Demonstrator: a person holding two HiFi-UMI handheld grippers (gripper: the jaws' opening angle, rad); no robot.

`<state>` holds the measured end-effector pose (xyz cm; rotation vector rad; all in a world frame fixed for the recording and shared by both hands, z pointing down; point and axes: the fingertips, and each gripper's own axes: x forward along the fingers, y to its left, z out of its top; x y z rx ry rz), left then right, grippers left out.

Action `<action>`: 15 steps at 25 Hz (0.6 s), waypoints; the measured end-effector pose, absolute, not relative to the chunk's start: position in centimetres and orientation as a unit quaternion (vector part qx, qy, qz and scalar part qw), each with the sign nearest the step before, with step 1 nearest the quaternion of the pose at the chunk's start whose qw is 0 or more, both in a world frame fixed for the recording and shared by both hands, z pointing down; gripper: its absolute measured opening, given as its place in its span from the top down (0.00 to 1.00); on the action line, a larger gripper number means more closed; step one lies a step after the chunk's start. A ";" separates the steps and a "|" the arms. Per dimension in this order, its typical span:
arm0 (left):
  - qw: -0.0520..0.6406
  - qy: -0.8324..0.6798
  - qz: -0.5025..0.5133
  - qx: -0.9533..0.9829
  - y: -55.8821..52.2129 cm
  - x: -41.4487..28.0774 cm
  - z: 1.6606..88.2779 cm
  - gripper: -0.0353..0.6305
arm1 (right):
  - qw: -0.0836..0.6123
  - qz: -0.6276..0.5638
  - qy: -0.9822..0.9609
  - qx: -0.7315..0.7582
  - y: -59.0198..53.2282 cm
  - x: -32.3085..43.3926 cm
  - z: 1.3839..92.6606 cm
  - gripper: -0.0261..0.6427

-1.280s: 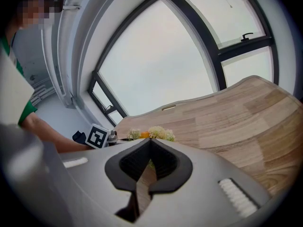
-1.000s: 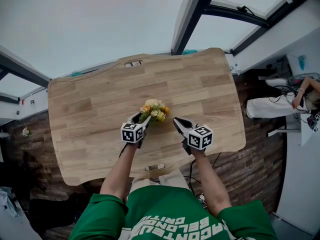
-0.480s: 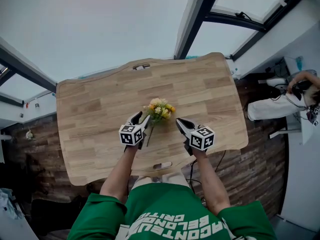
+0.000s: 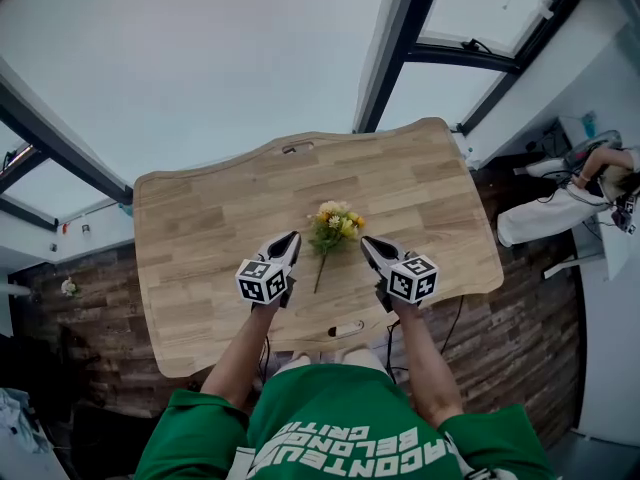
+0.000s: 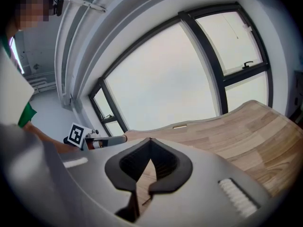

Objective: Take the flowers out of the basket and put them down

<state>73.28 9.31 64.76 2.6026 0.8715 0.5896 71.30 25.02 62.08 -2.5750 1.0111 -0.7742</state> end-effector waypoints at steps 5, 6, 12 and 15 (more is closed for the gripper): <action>0.133 0.345 0.160 0.915 8.6 71.9 59.7 0.93 | 0.116 -0.248 0.351 -0.896 23.5 70.1 60.2 0.95; 0.129 0.348 0.152 0.916 8.4 71.7 58.7 0.93 | 0.116 -0.243 0.351 -0.897 23.3 70.0 59.7 0.95; 0.120 0.374 0.129 0.910 9.2 70.6 55.1 0.92 | 0.105 -0.221 0.355 -0.902 22.8 69.7 57.5 0.95; 0.122 0.385 0.125 0.906 10.5 70.4 54.2 0.92 | 0.100 -0.211 0.362 -0.902 23.4 70.0 56.5 0.95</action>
